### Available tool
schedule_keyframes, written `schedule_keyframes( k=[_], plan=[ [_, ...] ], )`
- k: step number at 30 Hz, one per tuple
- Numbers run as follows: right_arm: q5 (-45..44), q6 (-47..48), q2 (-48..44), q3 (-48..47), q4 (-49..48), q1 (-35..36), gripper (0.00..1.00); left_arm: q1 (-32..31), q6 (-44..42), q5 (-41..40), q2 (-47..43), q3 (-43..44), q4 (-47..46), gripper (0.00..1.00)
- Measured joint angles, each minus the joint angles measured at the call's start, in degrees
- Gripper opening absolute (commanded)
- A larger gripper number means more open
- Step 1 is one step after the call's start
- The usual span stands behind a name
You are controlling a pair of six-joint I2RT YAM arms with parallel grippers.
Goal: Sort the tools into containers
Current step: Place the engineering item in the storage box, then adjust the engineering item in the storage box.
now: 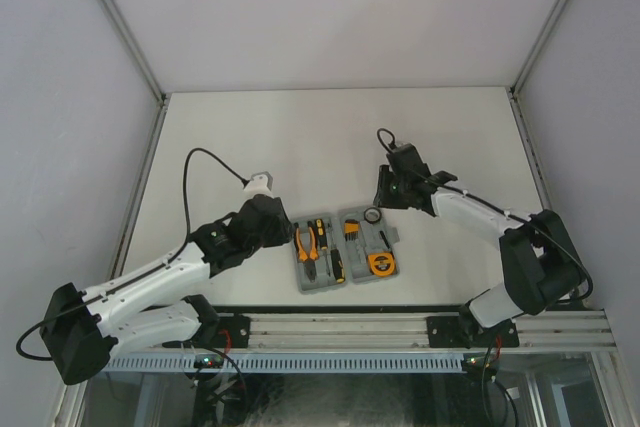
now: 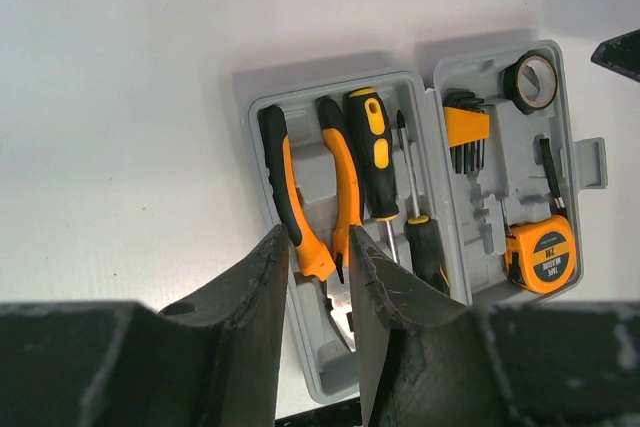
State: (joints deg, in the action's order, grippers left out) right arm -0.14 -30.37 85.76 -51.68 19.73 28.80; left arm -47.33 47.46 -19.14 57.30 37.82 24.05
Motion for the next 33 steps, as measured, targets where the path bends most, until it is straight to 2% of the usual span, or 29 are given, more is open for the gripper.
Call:
schedule_keyframes(
  k=[8,13,16,33],
  plan=[
    [-4.63,3.8,0.66,-5.46,2.32,5.33,0.44,1.18,-0.07,0.37,0.0,-0.02,-0.31,0.36],
    [-5.84,5.29,1.29,-5.55,3.3,5.97,0.48,3.17,-0.5,1.4,0.0,-0.94,-1.29,0.36],
    [-6.08,6.03,1.44,-5.55,3.65,5.84,0.54,3.96,-0.57,1.84,0.0,-1.66,-1.33,0.36],
    [-3.08,6.43,7.13,-7.06,5.27,4.2,0.5,4.85,-0.74,3.34,-0.11,-3.41,-2.64,0.34]
  ],
)
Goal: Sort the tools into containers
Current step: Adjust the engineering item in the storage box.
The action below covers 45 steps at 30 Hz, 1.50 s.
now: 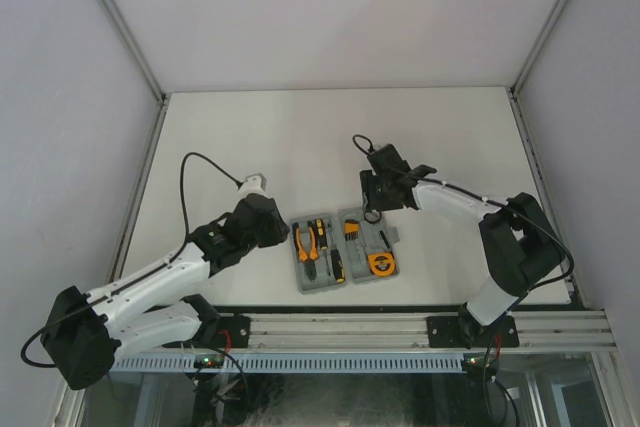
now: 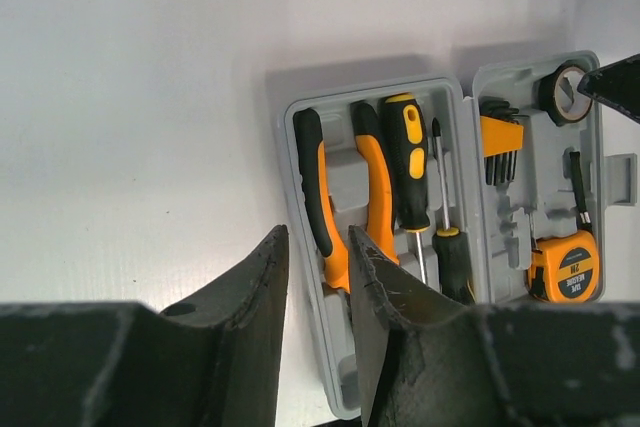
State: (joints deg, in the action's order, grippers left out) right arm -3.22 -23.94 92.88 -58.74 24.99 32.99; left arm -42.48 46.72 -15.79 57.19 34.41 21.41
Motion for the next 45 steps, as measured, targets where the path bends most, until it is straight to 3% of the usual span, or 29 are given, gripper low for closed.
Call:
schedule_keyframes(
  k=[15,45],
  plan=[
    [0.7,0.0,3.91,-2.36,1.2,-0.28,0.42,0.2,-0.37,1.01,0.15,-0.04,-0.39,0.33],
    [-3.02,0.85,4.13,-2.58,3.21,2.54,0.44,0.28,-0.42,1.22,1.62,-0.04,-1.22,0.32]
  ],
)
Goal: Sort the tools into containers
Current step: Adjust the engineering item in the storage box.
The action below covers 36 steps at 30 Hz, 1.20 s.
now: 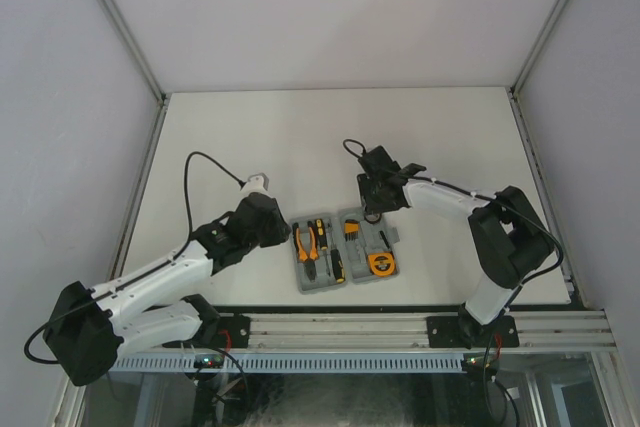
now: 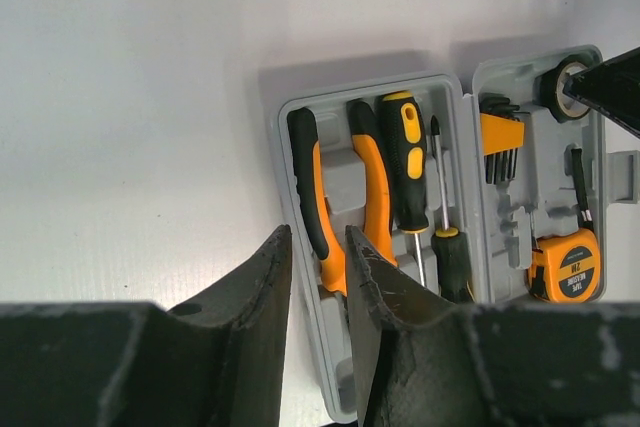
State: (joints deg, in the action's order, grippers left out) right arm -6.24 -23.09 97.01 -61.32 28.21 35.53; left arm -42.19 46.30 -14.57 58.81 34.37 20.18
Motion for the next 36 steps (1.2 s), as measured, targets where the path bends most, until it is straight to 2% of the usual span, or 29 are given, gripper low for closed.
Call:
schedule_keyframes(
  k=[36],
  plan=[
    [-1.49,0.44,2.05,-1.86,2.84,1.77,0.41,0.02,-0.42,0.33,1.2,0.0,-0.02,0.29]
  ],
)
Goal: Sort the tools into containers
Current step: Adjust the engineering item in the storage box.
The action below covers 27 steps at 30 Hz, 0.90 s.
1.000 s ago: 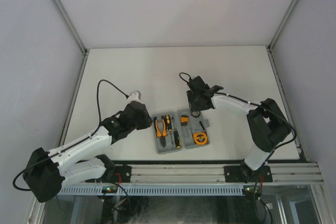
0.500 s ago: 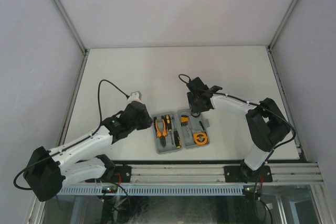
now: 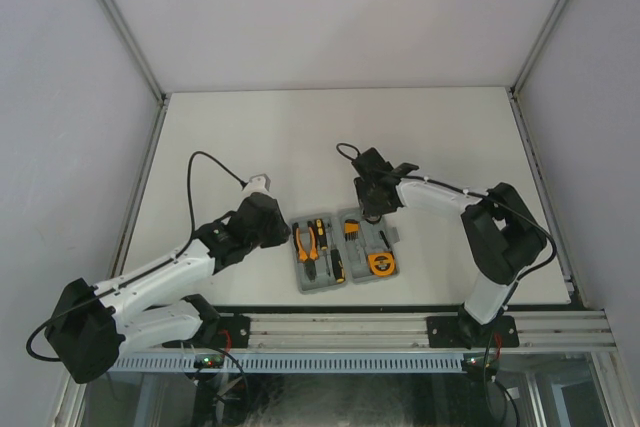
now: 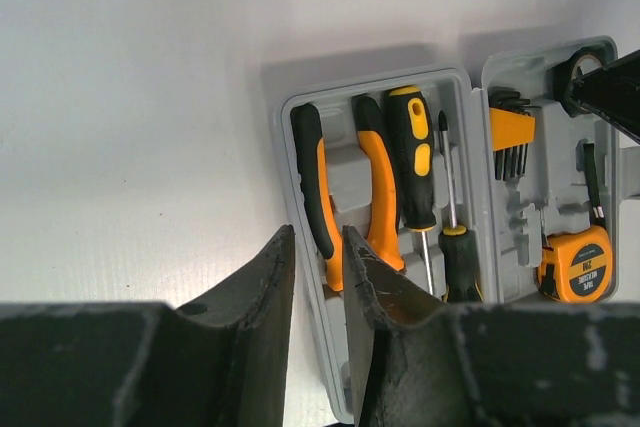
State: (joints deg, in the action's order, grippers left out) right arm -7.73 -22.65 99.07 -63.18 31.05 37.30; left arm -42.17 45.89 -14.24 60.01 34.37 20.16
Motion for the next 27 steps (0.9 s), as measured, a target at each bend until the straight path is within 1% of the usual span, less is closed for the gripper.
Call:
schedule_keyframes(
  k=[14,17,27],
  plan=[
    [-2.6,0.61,2.64,-2.27,1.49,1.55,0.35,0.07,0.0,-0.02,0.0,0.0,0.0,0.29],
    [-3.43,0.42,4.33,-2.14,0.44,2.34,0.35,0.2,0.0,0.0,0.0,0.0,0.0,0.29],
    [-3.23,0.22,2.47,-0.48,-1.05,2.58,0.35,0.37,0.0,0.0,0.0,0.0,-0.02,0.29]
  ],
)
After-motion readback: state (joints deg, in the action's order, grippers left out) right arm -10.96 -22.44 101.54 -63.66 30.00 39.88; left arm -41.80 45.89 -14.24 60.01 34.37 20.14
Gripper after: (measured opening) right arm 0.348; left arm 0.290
